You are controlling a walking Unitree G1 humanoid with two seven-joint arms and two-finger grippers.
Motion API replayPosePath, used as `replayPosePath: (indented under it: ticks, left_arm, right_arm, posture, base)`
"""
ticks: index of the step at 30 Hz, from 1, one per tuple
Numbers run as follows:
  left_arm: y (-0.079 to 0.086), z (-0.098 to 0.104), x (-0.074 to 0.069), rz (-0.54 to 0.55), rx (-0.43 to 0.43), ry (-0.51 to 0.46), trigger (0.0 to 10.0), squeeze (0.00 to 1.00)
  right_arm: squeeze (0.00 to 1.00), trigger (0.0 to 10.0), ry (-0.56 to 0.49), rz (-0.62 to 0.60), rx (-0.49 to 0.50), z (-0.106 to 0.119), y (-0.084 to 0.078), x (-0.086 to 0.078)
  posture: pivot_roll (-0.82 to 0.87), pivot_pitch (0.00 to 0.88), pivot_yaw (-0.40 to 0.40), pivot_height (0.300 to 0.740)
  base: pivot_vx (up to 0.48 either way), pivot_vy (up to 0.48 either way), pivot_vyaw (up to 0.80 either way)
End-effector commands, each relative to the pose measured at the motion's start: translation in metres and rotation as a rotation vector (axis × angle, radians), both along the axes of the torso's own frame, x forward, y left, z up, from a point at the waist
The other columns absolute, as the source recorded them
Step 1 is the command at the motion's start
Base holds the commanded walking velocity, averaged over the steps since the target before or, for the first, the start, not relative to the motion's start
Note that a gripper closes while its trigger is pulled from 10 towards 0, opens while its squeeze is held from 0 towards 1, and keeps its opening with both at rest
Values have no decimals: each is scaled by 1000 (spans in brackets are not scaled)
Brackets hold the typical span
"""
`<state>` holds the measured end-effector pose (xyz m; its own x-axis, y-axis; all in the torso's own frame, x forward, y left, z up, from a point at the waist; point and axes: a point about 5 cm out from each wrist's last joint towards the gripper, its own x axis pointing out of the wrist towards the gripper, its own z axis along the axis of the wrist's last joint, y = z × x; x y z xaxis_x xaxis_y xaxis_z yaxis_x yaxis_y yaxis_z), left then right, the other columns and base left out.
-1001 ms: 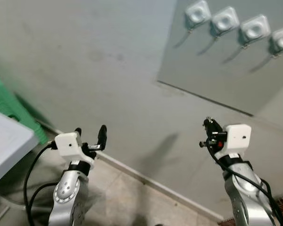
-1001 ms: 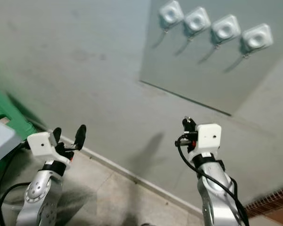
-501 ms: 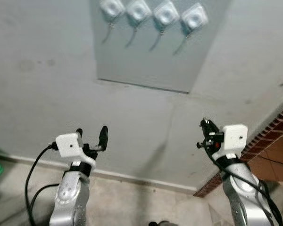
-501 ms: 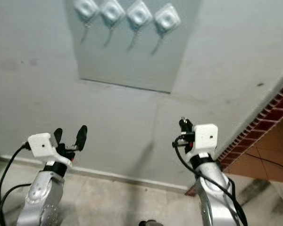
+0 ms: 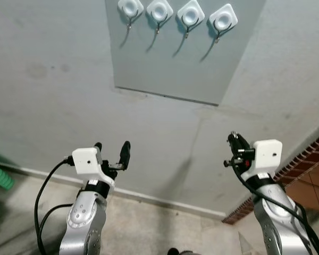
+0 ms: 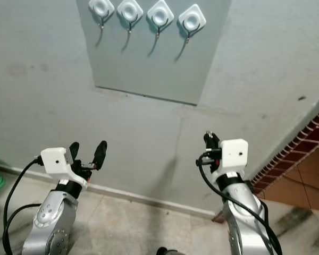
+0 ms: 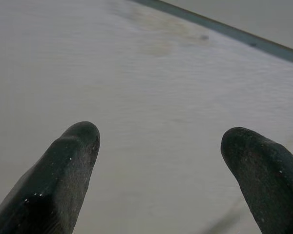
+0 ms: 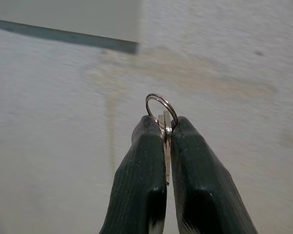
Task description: Hang keys on a hook
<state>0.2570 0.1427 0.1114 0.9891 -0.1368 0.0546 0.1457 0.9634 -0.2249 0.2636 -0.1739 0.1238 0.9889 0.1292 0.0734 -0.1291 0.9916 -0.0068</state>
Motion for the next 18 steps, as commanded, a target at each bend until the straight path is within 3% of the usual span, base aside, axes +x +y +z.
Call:
replayPosePath:
  ticks: [1,3,12,18]
  left_arm:
    - [-7,3,1,-24,-1,-3,10000,0]
    - [-9,5,2,-43,6,-8,10000,0]
    - [-13,21,13,-125,99,-61,10000,0]
    - [-24,41,16,-200,143,-140,10000,0]
  right_arm:
    - [0,10000,-24,-9,-9,6,-3,-1]
    - [0,10000,-30,-6,-3,6,-1,0]
    - [0,10000,-77,13,-18,14,1,5]
    - [0,10000,-160,49,-37,36,7,10]
  posture:
    - [-19,139,-60,740]
    - [-17,137,-57,740]
    - [-11,130,-39,740]
    - [-11,130,-28,740]
  base:
    - [0,0,-712]
    - [0,0,-719]
    - [0,0,0]
    - [0,0,0]
